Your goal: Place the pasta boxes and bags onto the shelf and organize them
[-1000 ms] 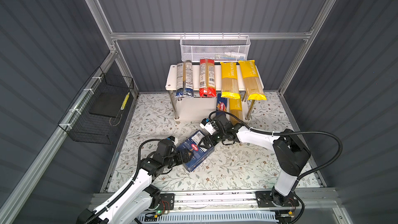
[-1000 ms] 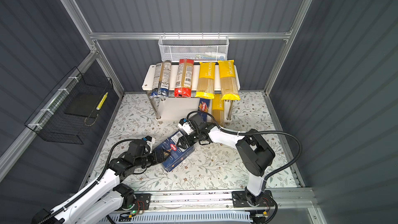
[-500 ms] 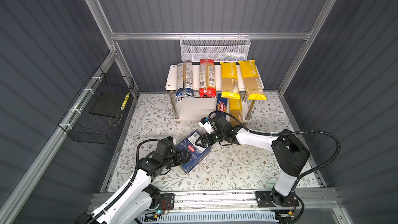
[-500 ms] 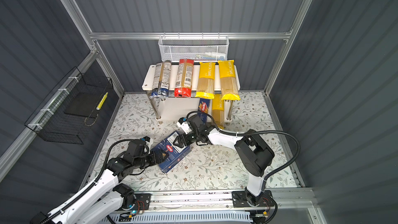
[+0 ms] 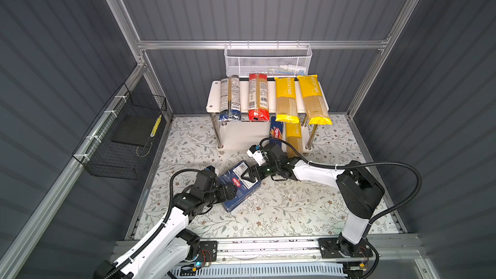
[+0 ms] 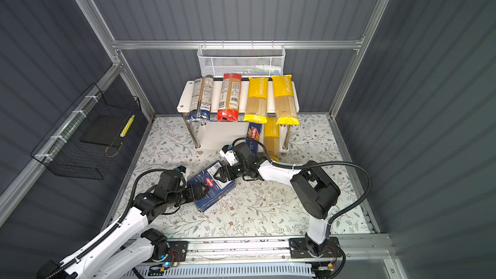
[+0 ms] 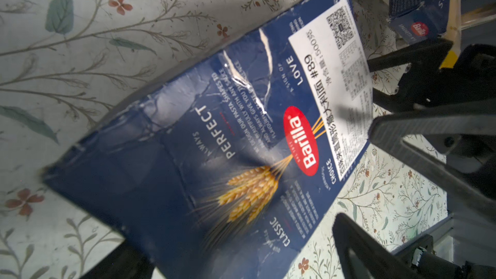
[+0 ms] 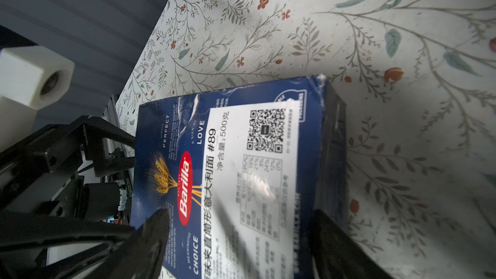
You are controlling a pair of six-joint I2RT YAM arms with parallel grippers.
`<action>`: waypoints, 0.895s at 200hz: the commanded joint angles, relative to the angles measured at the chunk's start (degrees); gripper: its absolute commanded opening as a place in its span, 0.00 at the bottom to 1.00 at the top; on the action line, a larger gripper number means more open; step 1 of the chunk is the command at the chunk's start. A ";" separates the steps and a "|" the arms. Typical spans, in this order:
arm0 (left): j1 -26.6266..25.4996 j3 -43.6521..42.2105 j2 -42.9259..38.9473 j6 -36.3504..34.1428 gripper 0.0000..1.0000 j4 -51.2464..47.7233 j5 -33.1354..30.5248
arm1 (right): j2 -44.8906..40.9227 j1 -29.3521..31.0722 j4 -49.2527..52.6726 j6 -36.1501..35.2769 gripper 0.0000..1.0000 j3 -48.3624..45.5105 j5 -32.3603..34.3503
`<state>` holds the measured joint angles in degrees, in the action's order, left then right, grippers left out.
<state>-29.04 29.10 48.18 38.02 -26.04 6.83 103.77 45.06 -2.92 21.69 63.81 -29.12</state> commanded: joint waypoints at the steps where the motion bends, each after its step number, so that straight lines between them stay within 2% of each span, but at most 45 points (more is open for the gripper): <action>1: -0.34 5.12 0.14 -3.71 0.99 10.37 3.80 | -0.40 3.02 -4.62 -0.16 0.82 4.08 -8.52; 94: -0.41 7.85 3.59 -5.56 0.99 15.12 3.63 | -1.51 3.02 -5.46 -0.46 0.82 5.28 -7.66; 179: -0.41 15.14 9.49 -9.84 0.99 17.99 2.40 | -3.89 3.02 -8.97 -0.30 0.83 3.68 -5.25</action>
<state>-28.29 38.83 57.21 32.21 -25.47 2.79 103.55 44.34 -4.69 21.04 67.13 -24.10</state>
